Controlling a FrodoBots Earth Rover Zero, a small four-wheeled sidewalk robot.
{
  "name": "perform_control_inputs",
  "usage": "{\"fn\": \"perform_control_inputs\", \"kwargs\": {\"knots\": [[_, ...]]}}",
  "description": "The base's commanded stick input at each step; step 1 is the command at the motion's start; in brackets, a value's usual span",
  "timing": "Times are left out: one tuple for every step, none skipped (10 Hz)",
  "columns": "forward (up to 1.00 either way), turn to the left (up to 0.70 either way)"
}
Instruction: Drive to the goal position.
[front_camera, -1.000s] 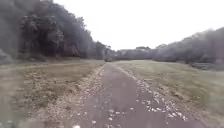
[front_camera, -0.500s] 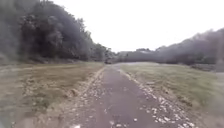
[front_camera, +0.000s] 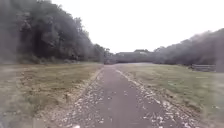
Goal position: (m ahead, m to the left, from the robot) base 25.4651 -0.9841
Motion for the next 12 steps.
{"fn": "perform_control_inputs", "kwargs": {"knots": [[0.45,-0.13],[0.45,-0.25],[0.45,-0.07],[0.45,0.0],[0.45,0.0],[0.45,0.0],[0.45,-0.07],[0.45,-0.25],[0.45,-0.11],[0.45,0.0],[0.45,0.0],[0.45,-0.13]]}}
